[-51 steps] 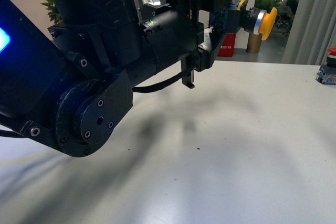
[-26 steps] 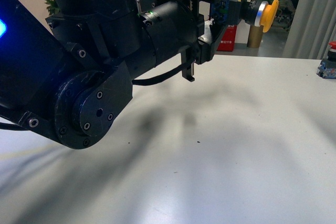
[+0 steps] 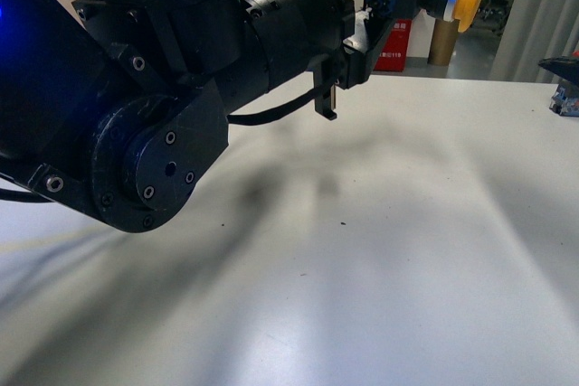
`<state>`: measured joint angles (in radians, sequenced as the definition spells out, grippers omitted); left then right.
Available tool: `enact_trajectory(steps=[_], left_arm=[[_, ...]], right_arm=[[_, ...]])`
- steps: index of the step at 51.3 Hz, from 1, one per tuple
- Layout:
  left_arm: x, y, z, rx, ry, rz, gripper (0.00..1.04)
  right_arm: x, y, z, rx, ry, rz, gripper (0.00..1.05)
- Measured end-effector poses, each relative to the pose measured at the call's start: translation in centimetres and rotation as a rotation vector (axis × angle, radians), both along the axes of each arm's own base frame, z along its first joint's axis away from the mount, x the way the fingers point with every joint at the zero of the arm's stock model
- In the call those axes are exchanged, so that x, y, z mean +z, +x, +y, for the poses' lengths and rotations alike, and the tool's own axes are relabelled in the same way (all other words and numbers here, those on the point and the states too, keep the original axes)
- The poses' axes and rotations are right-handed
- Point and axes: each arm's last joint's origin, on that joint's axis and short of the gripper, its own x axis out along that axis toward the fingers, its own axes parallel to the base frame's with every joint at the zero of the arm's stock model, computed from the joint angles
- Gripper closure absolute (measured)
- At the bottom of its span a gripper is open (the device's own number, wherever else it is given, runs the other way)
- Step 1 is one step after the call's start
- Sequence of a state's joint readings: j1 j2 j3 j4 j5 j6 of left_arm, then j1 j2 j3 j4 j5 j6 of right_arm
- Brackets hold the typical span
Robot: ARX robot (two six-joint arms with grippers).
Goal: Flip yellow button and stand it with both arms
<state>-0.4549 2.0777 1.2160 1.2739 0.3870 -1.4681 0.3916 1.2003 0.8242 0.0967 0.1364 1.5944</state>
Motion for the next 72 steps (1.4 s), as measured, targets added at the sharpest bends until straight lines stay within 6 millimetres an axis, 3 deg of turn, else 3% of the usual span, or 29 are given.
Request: enact_trajectory(steps=[16, 44, 72], left_arm=[[0.0, 0.0, 0.0, 0.0, 0.0, 0.0, 0.69], [0.0, 0.0, 0.0, 0.0, 0.0, 0.0, 0.69], [0.0, 0.0, 0.0, 0.0, 0.0, 0.0, 0.69]], right_arm=[[-0.5, 2.4, 0.7, -0.009, 0.013, 0.003, 0.07], [-1.6, 4.9, 0.0, -0.074, 0.084, 0.031, 0.07], [-1.1, 5.7, 0.5, -0.098, 0.1, 0.045, 0.07]])
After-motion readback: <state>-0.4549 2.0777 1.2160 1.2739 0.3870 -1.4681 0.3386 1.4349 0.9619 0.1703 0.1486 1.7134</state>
